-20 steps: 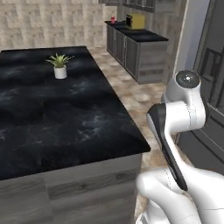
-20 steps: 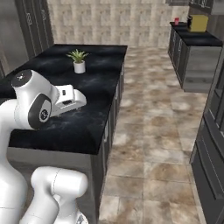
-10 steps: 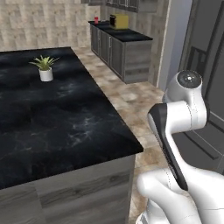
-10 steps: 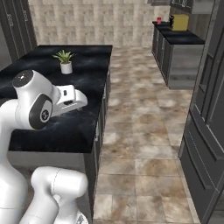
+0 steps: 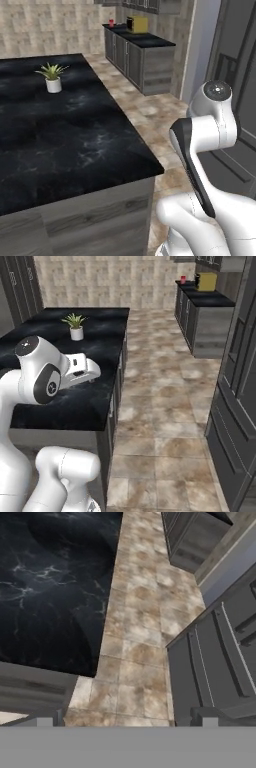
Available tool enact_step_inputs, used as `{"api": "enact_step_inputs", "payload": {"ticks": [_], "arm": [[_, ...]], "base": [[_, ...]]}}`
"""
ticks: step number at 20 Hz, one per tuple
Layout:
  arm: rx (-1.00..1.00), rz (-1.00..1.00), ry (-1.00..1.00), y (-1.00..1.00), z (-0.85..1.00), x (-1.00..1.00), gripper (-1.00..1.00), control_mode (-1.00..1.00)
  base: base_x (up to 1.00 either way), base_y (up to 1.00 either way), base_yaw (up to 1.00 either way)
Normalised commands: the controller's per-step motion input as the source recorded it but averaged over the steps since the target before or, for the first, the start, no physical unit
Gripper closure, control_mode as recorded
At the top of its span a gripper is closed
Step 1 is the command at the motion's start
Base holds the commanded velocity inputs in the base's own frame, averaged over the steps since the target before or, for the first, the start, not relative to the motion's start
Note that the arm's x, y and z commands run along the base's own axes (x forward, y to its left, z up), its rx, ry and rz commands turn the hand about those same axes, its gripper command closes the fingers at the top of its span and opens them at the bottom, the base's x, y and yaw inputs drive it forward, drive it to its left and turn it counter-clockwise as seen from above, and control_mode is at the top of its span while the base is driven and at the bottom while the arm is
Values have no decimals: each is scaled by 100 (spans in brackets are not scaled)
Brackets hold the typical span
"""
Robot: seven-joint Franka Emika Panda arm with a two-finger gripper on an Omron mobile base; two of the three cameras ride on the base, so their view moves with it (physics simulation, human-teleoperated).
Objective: Pick the bar and boxed food from the counter and place them in the cabinets closest to them.
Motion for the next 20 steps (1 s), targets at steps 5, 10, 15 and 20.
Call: {"api": "enact_step_inputs", "payload": {"ticks": [5,10,15,20], "arm": [[0,0,0,0,0,0,-100,100],[0,0,0,0,0,0,-100,100],[0,0,0,0,0,0,-100,100],[0,0,0,0,0,0,-100,100]], "base": [[10,-25,11],[4,-27,13],[0,-8,5],[3,-20,0]]}}
